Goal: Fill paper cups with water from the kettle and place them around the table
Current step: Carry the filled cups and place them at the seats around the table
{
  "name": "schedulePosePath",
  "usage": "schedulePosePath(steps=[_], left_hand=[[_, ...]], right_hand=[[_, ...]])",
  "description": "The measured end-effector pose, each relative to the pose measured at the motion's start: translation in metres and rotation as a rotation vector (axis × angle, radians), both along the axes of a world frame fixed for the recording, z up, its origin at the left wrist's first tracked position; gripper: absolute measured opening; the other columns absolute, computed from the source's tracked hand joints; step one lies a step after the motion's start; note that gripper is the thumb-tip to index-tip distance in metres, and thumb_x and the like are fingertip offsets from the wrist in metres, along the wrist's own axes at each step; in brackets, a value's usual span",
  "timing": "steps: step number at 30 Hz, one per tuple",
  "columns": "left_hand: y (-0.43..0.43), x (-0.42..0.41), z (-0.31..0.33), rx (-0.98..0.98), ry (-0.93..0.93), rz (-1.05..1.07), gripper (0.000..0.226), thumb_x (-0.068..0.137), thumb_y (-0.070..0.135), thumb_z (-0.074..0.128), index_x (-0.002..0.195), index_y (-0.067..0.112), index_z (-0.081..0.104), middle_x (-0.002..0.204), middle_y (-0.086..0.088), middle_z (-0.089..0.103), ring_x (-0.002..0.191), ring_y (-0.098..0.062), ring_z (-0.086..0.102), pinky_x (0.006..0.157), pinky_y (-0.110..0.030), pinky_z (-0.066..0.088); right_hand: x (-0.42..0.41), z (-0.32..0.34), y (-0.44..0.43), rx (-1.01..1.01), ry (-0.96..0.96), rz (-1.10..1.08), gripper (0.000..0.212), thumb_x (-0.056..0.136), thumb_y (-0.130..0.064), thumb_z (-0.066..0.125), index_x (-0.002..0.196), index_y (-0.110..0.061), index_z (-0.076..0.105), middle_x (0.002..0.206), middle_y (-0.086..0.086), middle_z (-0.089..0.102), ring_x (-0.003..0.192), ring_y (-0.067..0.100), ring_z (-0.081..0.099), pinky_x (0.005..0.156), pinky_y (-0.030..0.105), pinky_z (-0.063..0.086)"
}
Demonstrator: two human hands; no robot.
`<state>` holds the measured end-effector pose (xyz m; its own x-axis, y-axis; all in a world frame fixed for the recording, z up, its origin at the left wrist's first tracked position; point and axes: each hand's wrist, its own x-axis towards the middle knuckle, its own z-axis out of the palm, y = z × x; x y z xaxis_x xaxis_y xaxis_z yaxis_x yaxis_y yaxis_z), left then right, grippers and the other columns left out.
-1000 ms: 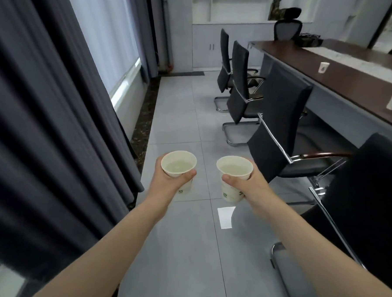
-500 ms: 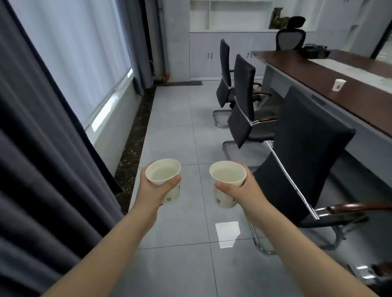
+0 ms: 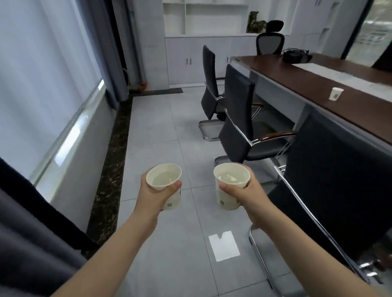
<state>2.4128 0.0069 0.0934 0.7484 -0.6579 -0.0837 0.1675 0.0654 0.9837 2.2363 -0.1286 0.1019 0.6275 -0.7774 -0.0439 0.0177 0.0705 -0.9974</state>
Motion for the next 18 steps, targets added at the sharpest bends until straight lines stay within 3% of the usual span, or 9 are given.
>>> schedulePosePath(steps=[3, 6, 12, 18], left_hand=[[-0.038, 0.054, 0.008, 0.004, -0.017, -0.059, 0.081, 0.054, 0.030, 0.086, 0.123, 0.030, 0.044, 0.117, -0.001, 0.056, 0.110, -0.022, 0.056, 0.084, -0.046, 0.054], [-0.068, 0.093, 0.012, 0.009, -0.029, -0.078, 0.088, 0.045, 0.040, 0.084, 0.123, 0.030, 0.044, 0.116, -0.001, 0.056, 0.108, -0.021, 0.056, 0.084, -0.046, 0.055], [-0.128, 0.185, 0.011, -0.007, -0.047, -0.064, 0.077, 0.053, 0.034, 0.082, 0.119, 0.031, 0.043, 0.115, 0.000, 0.054, 0.107, -0.020, 0.055, 0.086, -0.047, 0.054], [-0.197, 0.277, -0.002, -0.006, -0.042, -0.072, 0.062, 0.056, 0.031, 0.078, 0.106, 0.040, 0.042, 0.111, 0.005, 0.054, 0.102, -0.014, 0.054, 0.085, -0.044, 0.054]], right_hand=[[0.050, 0.005, -0.034, -0.014, -0.026, -0.041, 0.065, 0.055, -0.028, 0.081, 0.113, -0.031, 0.051, 0.112, -0.002, 0.062, 0.102, 0.014, 0.059, 0.079, 0.025, 0.046], [0.091, 0.008, -0.060, -0.031, -0.041, -0.064, 0.069, 0.048, -0.035, 0.085, 0.109, -0.033, 0.052, 0.111, -0.001, 0.063, 0.099, 0.012, 0.059, 0.078, 0.026, 0.046], [0.185, 0.006, -0.124, -0.053, -0.029, -0.071, 0.062, 0.052, -0.031, 0.082, 0.108, -0.034, 0.053, 0.105, -0.007, 0.063, 0.097, 0.010, 0.059, 0.081, 0.029, 0.049], [0.275, -0.022, -0.198, 0.002, -0.021, -0.043, 0.072, 0.050, -0.027, 0.093, 0.109, -0.033, 0.051, 0.109, -0.002, 0.061, 0.103, 0.017, 0.057, 0.082, 0.030, 0.046]])
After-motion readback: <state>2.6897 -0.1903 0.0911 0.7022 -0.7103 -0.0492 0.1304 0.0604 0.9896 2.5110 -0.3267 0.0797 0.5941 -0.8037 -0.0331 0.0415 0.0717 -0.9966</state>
